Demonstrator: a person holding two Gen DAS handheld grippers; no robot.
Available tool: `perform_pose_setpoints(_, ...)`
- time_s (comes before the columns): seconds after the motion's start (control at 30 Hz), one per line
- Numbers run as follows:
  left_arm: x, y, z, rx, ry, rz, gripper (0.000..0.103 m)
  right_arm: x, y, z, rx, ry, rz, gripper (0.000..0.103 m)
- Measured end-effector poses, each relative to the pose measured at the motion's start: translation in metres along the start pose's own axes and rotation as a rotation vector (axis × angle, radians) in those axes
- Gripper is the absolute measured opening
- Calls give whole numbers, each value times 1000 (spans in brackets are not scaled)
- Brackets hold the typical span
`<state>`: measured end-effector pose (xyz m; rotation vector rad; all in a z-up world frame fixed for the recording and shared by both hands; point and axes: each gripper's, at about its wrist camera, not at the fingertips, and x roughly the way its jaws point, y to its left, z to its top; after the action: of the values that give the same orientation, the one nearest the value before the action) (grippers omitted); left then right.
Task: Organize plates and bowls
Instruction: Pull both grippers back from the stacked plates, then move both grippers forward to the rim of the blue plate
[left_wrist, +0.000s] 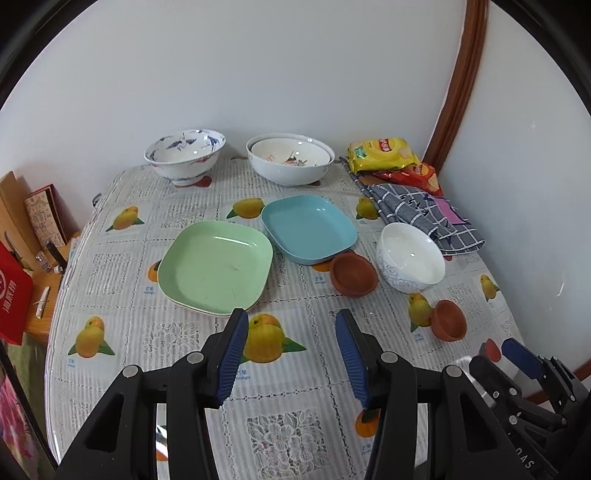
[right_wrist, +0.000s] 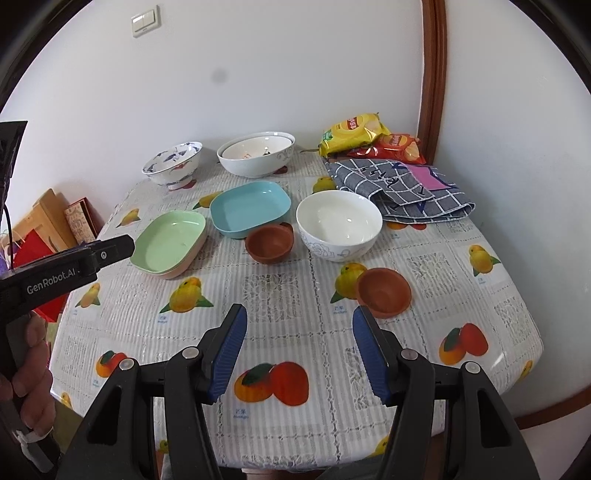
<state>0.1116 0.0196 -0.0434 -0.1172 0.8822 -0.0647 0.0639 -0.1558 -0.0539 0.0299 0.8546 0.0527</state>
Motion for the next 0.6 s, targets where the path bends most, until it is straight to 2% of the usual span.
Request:
perform_pose_setpoints(0.17,27,13,12,-18,37,29,47,29,3,20,-20,7,17,59)
perform_pose_setpoints(0.43,53,26,41,-39,42,48,47,75,11,70,-30,-4,54,59)
perform_pose_setpoints(0.6,76,26,58,-44,59,53,47,101,20,98,-62,-4,63,52)
